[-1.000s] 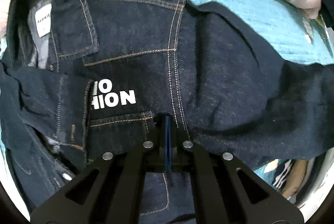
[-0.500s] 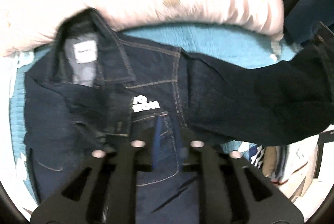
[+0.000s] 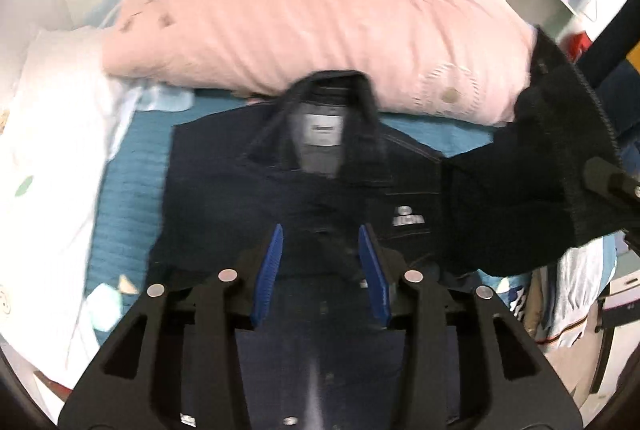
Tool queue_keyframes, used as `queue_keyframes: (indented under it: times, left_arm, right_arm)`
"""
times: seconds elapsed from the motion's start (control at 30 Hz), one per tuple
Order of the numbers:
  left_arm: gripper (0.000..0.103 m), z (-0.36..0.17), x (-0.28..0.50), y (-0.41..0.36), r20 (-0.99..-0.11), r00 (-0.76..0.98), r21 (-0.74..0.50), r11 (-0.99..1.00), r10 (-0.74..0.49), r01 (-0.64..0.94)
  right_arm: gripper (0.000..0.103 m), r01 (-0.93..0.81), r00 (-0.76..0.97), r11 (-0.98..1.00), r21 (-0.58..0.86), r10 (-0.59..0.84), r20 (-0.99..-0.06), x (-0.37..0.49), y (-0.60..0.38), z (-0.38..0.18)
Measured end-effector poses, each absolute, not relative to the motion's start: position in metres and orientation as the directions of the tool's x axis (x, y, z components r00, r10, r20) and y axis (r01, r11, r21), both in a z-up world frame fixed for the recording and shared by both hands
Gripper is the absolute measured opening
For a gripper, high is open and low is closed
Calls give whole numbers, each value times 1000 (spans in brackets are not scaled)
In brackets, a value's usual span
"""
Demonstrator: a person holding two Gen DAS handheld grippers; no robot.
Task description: Fold large clothes
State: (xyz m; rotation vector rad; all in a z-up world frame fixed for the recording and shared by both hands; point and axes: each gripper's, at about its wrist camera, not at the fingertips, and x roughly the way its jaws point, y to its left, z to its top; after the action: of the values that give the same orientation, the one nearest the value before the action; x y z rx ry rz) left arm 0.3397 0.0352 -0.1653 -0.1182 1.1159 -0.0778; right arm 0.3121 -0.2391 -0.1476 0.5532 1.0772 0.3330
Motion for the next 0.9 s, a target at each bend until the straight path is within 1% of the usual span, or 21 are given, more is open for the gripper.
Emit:
queue_keyframes:
  times: [0.03,0.13,0.2,0.3,0.4,0.43,0.5,0.57,0.63,0.67,0.73,0.9]
  left_arm:
    - [49,-164,335,46,-889,442,-121,992,-117,18]
    - [50,-163,325,73,-892,448,-61,998,-60,13]
    - [50,-166,321,94,-895,444,-66,998,-54,-13]
    - [50,-175,316,124,-900,434,-71,996,-39,-58]
    - [50,-189,313,149,-911,413,-69,993,-23,-99]
    - [50,-195,312,157,-916,400,-68,991,-18,-112]
    - [50,-206,310,170,-924,381,-53,989,3,-136]
    - [50,-213,310,177,-929,370,-28,989,29,-147]
    - [50,-217,311,181,-932,360,-24,989,32,-149]
    - [50,-218,312,181,-932,361,-26,988,31,-152]
    - [50,-217,315,178,-930,367,-35,988,23,-151]
    - [49,-215,324,152,-925,380,-81,989,-29,-123]
  right_arm:
    - [6,-9,431,819,574,521,-737,314,-222,-150]
    - [6,-22,403,831,556,517,-755,318,-187,-159]
    - [6,-20,355,837,547,517,-779,326,-159,-176]
    - [6,-33,311,870,493,477,-822,331,-126,-202]
    - [9,-7,249,876,482,469,-848,334,-100,-237]
    - [12,-1,241,878,478,464,-852,336,-93,-246]
    - [21,12,227,874,486,471,-852,339,-84,-257]
    - [42,43,187,853,520,504,-843,341,-77,-266]
    - [50,60,180,846,530,513,-839,340,-77,-268]
    - [57,59,197,852,520,501,-843,339,-79,-266]
    - [62,56,220,858,511,489,-844,335,-83,-259]
    - [62,67,258,869,491,460,-850,334,-114,-249]
